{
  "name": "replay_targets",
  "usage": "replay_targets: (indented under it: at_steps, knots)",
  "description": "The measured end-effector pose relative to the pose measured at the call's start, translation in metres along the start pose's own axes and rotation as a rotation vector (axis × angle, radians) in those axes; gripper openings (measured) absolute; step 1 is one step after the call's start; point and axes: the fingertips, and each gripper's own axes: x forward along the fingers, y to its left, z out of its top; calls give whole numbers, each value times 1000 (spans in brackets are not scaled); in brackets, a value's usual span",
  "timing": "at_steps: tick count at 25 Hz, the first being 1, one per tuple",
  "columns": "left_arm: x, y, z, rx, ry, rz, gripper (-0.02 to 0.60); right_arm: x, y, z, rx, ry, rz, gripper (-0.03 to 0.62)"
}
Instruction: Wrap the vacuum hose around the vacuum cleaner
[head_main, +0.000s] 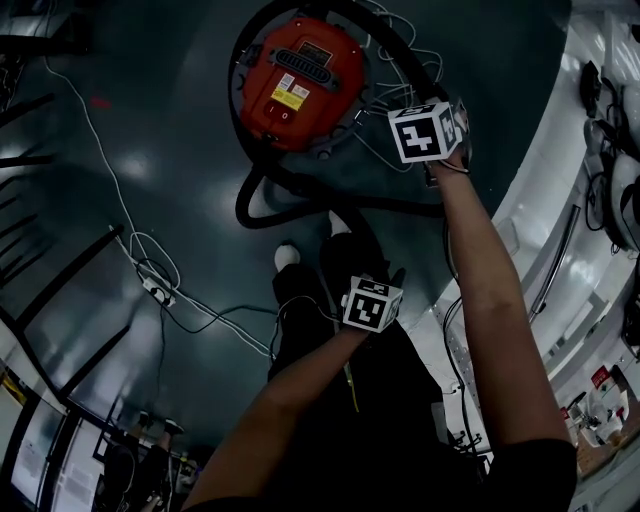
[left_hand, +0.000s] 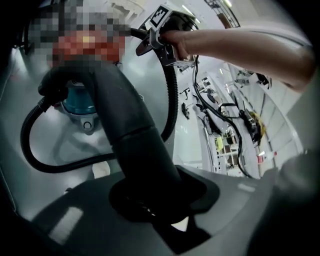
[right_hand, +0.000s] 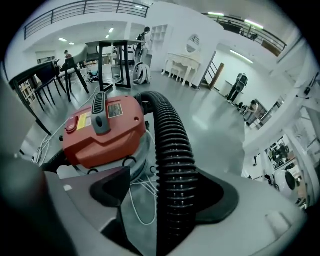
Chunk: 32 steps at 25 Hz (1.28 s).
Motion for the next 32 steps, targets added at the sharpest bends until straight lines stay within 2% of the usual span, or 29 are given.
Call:
replay_targets:
  at_steps: [10,20,23,32]
  knots:
    - [6,0,24,-29,-59,1,132,-13,11,6,37,-38,10,385]
    - [8,-5,41,-66,-61,10,133,-31,20,-8,67,-41,13,387]
    - [9,-5,48,-65,-64,11,135,-38,16,-12,90,-47,13,387]
    - [8,-3,35,-19,-51,20,137,-63,19,-30,157,-62,7,377]
